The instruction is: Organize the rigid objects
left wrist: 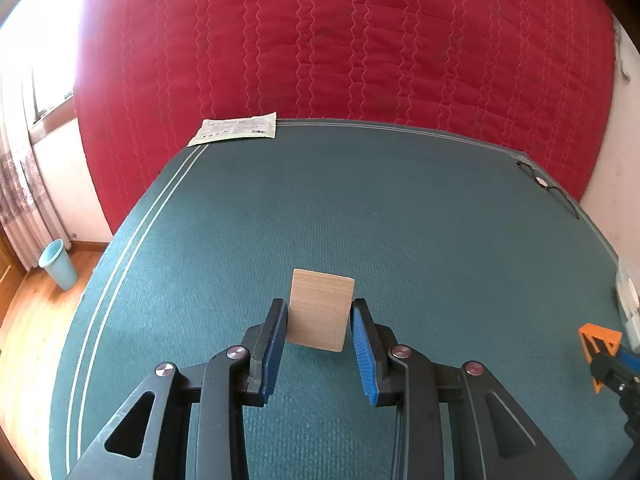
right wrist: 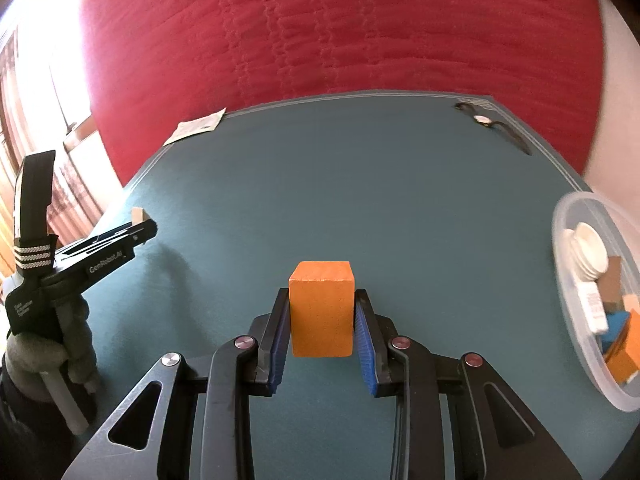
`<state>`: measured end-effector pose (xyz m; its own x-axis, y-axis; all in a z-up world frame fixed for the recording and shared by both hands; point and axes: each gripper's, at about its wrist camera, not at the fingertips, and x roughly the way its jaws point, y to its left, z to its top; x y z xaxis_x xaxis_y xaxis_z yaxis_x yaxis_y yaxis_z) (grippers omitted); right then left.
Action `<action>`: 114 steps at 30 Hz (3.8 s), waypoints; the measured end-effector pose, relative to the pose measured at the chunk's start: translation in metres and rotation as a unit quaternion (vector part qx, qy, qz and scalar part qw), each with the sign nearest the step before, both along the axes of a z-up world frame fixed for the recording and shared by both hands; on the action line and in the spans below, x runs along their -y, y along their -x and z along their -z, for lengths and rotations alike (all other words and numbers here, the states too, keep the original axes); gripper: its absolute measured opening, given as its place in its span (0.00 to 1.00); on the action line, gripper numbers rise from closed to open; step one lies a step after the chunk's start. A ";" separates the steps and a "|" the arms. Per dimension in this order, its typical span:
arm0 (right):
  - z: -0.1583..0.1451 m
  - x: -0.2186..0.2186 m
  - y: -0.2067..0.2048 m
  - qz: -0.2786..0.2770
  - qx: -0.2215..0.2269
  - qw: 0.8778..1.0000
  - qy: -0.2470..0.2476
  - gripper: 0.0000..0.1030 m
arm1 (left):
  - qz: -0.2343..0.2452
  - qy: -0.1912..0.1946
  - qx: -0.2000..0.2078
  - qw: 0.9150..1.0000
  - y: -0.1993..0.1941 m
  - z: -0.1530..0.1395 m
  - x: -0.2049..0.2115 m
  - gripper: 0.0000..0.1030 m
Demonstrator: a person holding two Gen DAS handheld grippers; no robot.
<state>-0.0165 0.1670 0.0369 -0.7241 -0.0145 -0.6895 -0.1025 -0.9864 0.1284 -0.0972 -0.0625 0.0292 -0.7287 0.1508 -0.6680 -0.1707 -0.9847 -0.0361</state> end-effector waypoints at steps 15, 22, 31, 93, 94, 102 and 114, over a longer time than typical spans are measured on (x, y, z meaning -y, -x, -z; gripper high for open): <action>-0.012 -0.042 -0.043 0.044 -0.022 0.999 -0.012 0.30 | 0.032 0.020 0.007 0.999 -0.027 0.000 -0.028 0.33; -0.022 -0.075 -0.068 0.079 -0.035 0.996 -0.021 0.30 | 0.055 0.016 0.010 0.998 -0.044 -0.004 -0.050 0.33; -0.033 -0.126 -0.098 0.135 -0.053 0.989 -0.032 0.30 | 0.079 0.012 0.003 0.997 -0.061 -0.017 -0.080 0.33; -0.009 -0.262 -0.168 0.275 -0.097 0.956 -0.019 0.65 | 0.308 0.006 0.000 0.951 -0.112 -0.040 -0.331 0.33; -0.010 -0.262 -0.168 0.275 -0.098 0.956 -0.018 0.65 | 0.314 0.006 0.001 0.949 -0.113 -0.040 -0.334 0.33; -0.012 -0.259 -0.171 0.270 -0.105 0.957 -0.012 0.65 | 0.338 -0.010 0.022 0.941 -0.108 -0.035 -0.353 0.41; -0.014 -0.256 -0.177 0.265 -0.112 0.958 -0.002 0.77 | 0.274 -0.014 0.012 0.962 -0.109 -0.033 -0.326 0.93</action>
<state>0.1603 0.4233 0.0511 -0.7592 0.3986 -0.5146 -0.5590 -0.8043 0.2017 0.0120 0.2632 0.0619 -0.5201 0.5251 -0.6736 -0.6620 -0.7462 -0.0706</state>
